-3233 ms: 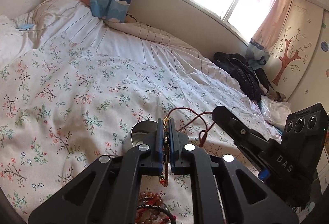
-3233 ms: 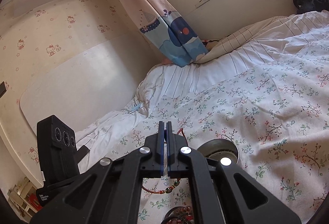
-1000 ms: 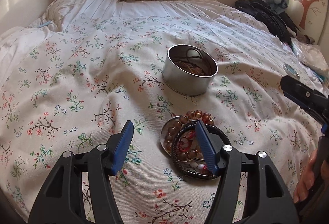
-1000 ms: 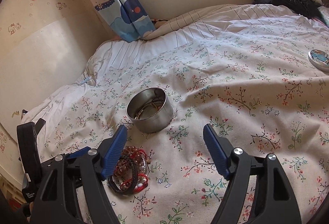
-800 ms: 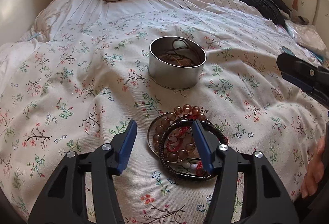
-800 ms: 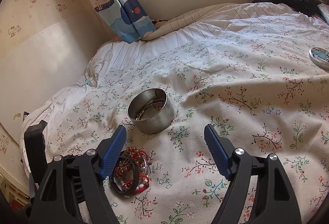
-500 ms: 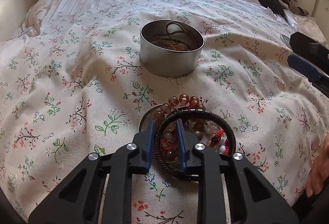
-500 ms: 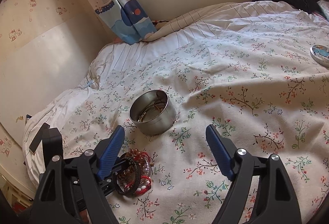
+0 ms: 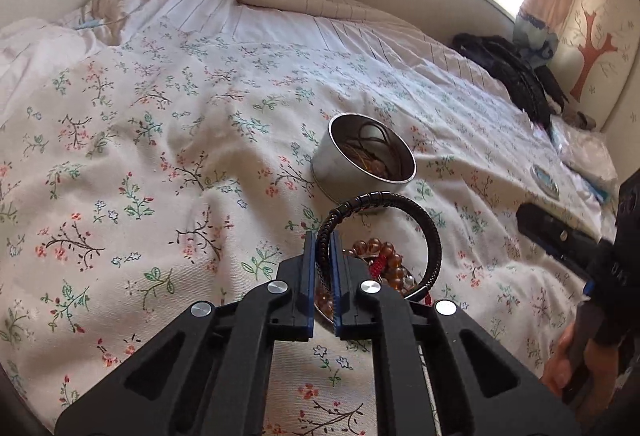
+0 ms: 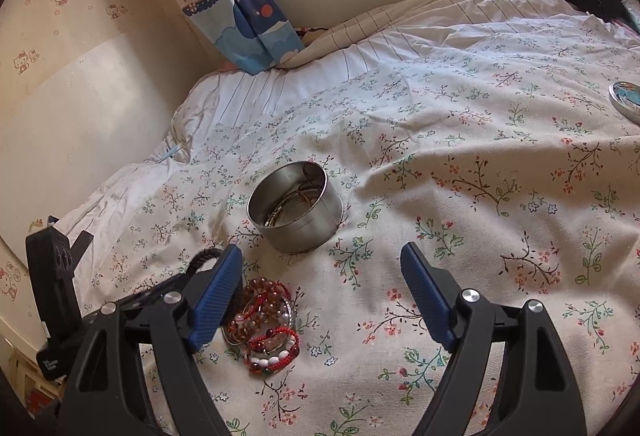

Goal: Organize jewelry
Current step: 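Lift the black bracelet with the left tool while the right tool grasps a red cord bracelet, then lower the black bracelet into the tin while the right tool brings red cord over, then open both tools inside the silver tin to release the bracelets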

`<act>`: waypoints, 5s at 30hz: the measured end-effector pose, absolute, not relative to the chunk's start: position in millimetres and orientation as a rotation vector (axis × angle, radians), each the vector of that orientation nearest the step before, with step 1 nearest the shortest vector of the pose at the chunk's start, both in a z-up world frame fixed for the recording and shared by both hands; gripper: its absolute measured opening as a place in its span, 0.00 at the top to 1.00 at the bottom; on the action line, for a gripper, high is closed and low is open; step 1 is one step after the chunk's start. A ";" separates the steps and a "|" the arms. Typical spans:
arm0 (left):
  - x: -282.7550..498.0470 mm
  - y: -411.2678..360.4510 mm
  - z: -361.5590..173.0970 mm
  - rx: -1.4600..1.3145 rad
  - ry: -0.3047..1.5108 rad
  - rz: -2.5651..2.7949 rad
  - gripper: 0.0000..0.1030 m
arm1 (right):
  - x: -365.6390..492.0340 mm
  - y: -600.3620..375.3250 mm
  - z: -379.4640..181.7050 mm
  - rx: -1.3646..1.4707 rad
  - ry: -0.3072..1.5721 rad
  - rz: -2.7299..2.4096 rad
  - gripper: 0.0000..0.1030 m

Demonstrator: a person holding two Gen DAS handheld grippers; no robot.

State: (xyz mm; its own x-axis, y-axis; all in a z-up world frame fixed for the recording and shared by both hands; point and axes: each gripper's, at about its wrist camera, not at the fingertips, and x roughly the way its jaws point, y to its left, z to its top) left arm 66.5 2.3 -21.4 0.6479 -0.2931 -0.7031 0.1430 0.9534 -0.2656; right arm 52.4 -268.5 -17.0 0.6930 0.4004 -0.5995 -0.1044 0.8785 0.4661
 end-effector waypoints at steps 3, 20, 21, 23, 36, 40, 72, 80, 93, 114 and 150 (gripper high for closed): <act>68.6 15.9 -20.6 -0.252 0.823 -0.219 0.94 | 59.5 -253.6 -26.8 0.395 0.827 0.363 0.24; 71.3 22.5 -24.4 -0.278 0.828 -0.222 0.94 | 68.2 -203.3 -75.4 0.280 1.108 0.527 0.74; 71.5 22.6 -24.7 -0.277 0.828 -0.222 0.94 | 68.3 -203.7 -75.7 0.286 1.110 0.538 0.83; 71.3 22.7 -24.5 -0.280 0.829 -0.221 0.94 | 65.5 -202.2 -71.2 0.284 1.095 0.557 0.94; 67.5 21.7 -20.1 -0.267 0.804 -0.218 0.94 | 42.6 -235.7 -23.0 0.422 0.831 0.564 0.94; 64.0 16.6 -15.0 -0.236 0.777 -0.214 0.94 | 38.6 -240.1 -8.4 0.427 0.737 0.548 0.94; 65.3 -5.7 -0.6 -0.137 0.696 -0.208 0.94 | 44.6 -265.8 18.1 0.490 0.518 0.450 0.94; 74.8 -9.5 -0.4 -0.136 0.687 -0.209 0.94 | 53.8 -262.9 21.2 0.488 0.503 0.449 0.94; 102.6 -28.0 2.9 -0.120 0.674 -0.229 0.94 | 77.3 -257.4 26.1 0.486 0.481 0.450 0.94; 136.9 -50.4 -2.9 -0.113 0.686 -0.251 0.94 | 117.1 -250.7 25.9 0.486 0.471 0.442 0.94; 170.9 -44.8 -23.0 -0.112 0.753 -0.180 0.91 | 168.8 -252.9 -17.4 0.545 0.632 0.383 0.62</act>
